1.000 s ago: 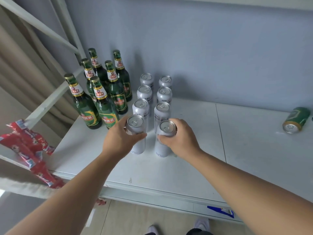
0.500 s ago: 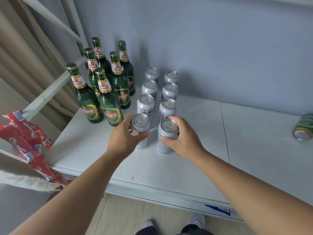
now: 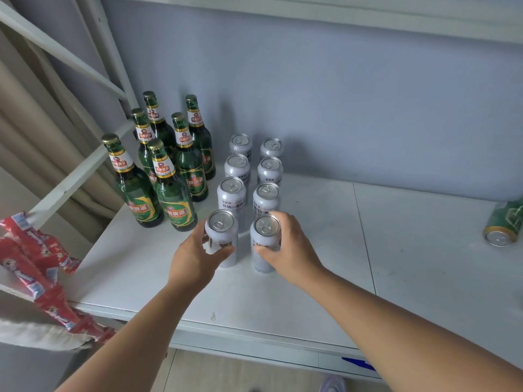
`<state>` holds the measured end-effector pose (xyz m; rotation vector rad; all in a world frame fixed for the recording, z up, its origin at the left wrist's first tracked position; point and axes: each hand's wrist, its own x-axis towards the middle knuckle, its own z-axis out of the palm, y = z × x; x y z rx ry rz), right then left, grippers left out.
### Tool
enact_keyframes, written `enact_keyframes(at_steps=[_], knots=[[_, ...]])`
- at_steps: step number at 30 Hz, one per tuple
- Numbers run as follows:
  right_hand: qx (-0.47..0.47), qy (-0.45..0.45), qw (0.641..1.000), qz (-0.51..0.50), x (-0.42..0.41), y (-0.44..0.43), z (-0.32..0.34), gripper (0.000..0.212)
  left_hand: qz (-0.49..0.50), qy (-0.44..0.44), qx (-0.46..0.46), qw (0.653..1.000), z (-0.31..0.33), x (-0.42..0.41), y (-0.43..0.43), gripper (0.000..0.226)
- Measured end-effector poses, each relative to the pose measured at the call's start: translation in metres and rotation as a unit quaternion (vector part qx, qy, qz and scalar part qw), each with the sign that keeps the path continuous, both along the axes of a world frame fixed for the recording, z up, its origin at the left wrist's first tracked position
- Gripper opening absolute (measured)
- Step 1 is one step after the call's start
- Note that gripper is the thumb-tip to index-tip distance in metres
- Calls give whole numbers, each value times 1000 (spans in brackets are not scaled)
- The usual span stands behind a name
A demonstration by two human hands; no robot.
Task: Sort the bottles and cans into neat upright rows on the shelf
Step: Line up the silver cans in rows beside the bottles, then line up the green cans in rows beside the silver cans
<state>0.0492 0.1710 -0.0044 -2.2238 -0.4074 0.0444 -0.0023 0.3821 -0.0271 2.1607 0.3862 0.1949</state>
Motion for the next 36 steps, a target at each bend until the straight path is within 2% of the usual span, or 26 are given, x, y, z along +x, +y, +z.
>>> enact_keyframes(at_steps=[11, 17, 21, 25, 36], knots=[[-31, 23, 999, 1, -2, -2, 7, 77, 6, 11, 1, 1000, -1, -1, -4, 55], [-59, 58, 996, -14, -8, -22, 7, 70, 13, 48, 5, 999, -21, -12, -6, 64], [-101, 78, 992, -10, -14, -43, 2, 78, 16, 72, 10, 997, -30, -29, -17, 70], [-106, 113, 988, -19, -24, -73, -2, 85, 23, 99, 37, 994, -38, -47, -34, 71], [-87, 158, 978, -103, -70, -225, -6, 77, -32, 121, 80, 989, -47, -69, -156, 63]])
